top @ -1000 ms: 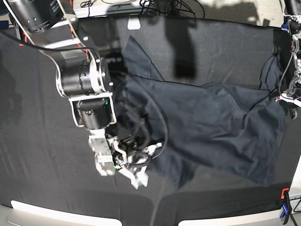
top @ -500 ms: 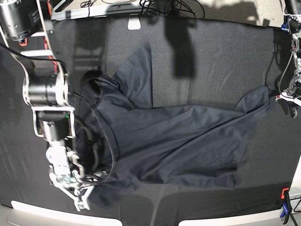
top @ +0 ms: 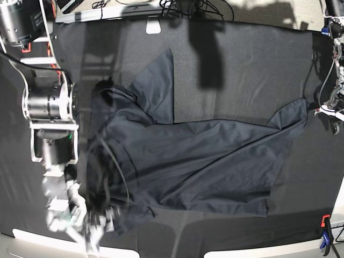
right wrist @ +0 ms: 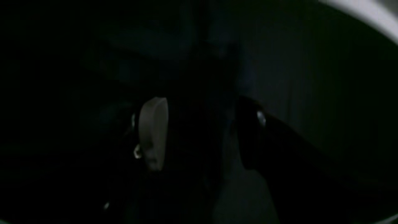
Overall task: Layout the t-shirt on the table in an organized manner, then fold the t-shirt properly
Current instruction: 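Reach the right gripper to the shirt hem and pull it outward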
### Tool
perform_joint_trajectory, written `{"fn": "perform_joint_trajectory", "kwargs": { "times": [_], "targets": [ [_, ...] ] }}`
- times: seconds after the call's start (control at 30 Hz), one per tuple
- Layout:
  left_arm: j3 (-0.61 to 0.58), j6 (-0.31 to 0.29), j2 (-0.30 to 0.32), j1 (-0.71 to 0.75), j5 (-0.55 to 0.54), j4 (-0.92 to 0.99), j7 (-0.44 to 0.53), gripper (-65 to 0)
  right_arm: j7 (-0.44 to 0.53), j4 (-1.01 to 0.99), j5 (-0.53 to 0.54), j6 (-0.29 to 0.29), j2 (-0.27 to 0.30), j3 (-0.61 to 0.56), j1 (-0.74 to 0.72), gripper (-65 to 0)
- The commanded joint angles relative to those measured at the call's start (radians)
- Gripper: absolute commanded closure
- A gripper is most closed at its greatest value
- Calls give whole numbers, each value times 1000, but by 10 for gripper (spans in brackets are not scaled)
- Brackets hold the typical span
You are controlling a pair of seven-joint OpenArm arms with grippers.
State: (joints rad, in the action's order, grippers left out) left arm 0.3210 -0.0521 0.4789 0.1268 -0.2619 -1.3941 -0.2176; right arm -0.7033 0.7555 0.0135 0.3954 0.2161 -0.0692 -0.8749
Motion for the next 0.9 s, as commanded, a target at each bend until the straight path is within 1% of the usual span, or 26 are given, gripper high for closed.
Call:
{"fn": "perform_joint_trajectory", "kwargs": {
  "times": [0.0,0.1,0.13,0.2,0.27,0.33,0.4,0.63,0.87],
  "targets": [
    [7,7,20,-13,-1,-19,24,-210,-29,53,64,58,3,2,-36,-338],
    [7,7,20,-13,-1,-19,25,-210,-220,162,238,245,-3,2,-13,-336],
    [7,7,20,-13,-1,-19,25,-210,-291,197,299,262,-3,2,4,-336],
    [7,7,20,-13,-1,-19,26,-210,-403,267,410,265,-3,2,50,-335],
    [7,7,20,-13,-1,-19,29,-210,-415,349,464,266,-3,2,120,-317],
    [7,7,20,-13,0,-19,31,-210,-415,449,481,266,-6,2,203,-286],
    [7,7,20,-13,0,-19,31,-210,-415,561,500,266,-6,2,293,-283],
    [7,7,20,-13,0,-19,31,-210,-415,966,501,267,-5,2,647,-284],
    [7,7,20,-13,0,-19,31,-210,-415,1291,424,267,0,20,994,-284]
  ]
}}
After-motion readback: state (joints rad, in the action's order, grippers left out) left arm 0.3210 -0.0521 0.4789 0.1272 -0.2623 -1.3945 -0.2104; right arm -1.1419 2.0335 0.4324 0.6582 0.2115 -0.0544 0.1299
